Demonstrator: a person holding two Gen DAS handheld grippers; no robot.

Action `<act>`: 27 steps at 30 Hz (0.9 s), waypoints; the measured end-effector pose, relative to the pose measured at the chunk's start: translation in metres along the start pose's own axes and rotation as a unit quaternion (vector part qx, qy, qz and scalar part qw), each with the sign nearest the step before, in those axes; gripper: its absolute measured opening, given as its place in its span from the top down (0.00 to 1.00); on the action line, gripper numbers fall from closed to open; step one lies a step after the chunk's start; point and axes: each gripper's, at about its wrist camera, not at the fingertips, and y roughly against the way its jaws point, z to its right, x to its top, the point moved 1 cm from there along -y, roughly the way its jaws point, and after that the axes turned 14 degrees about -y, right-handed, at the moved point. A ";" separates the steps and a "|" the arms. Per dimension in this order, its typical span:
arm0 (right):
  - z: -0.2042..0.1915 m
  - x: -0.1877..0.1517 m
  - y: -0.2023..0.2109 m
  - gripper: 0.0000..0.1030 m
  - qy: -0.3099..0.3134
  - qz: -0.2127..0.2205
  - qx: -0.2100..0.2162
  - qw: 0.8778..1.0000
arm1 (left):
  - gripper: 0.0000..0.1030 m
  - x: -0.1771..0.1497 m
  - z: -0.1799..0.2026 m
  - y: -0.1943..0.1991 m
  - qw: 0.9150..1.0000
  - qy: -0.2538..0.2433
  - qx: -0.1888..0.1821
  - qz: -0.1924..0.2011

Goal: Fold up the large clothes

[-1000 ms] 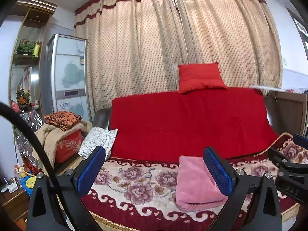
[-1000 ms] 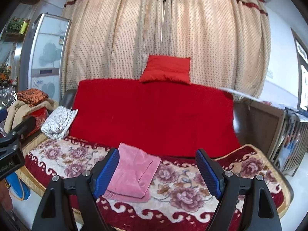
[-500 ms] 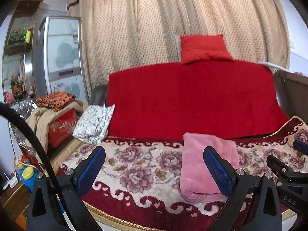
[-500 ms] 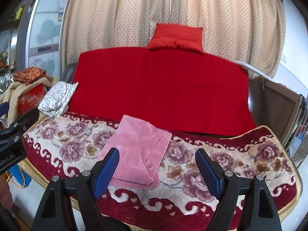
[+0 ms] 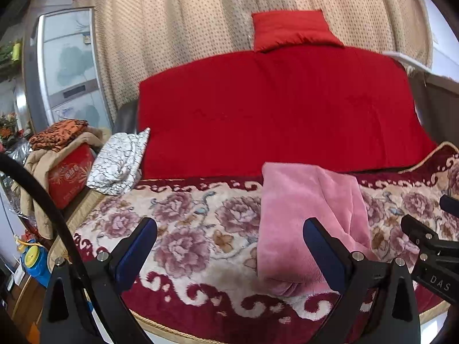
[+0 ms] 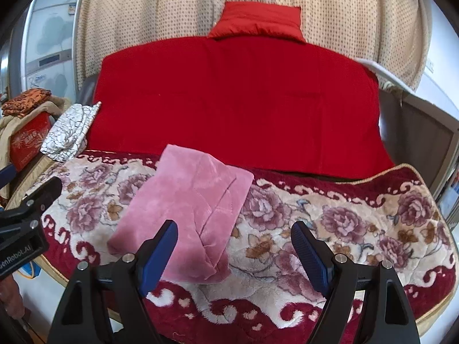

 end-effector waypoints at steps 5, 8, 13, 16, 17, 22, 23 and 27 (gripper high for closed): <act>0.010 -0.002 -0.024 0.18 -0.009 -0.021 -0.008 1.000 | 0.02 0.000 0.012 -0.016 1.000 -0.011 -0.011 -0.016; 0.012 -0.002 -0.031 0.18 -0.012 -0.027 -0.010 1.000 | 0.02 0.000 0.014 -0.020 1.000 -0.010 -0.014 -0.021; 0.013 -0.003 -0.039 0.18 -0.011 -0.034 -0.016 0.999 | 0.02 0.000 0.013 -0.023 0.999 -0.007 -0.018 -0.025; 0.012 -0.002 -0.037 0.18 -0.011 -0.033 -0.018 0.999 | 0.02 -0.001 0.010 -0.024 0.999 -0.002 -0.021 -0.025; 0.012 -0.002 -0.037 0.18 -0.011 -0.032 -0.018 0.999 | 0.02 -0.001 0.009 -0.023 1.000 0.000 -0.020 -0.024; 0.008 0.000 -0.030 0.18 -0.007 -0.027 -0.021 0.999 | 0.02 -0.003 0.000 -0.016 1.000 0.012 -0.022 -0.018; 0.007 0.001 -0.028 0.18 -0.006 -0.026 -0.022 0.999 | 0.02 -0.003 -0.001 -0.015 1.000 0.015 -0.023 -0.016; 0.002 0.002 -0.019 0.18 -0.002 -0.020 -0.022 1.000 | 0.02 -0.006 -0.006 -0.007 0.999 0.021 -0.025 -0.009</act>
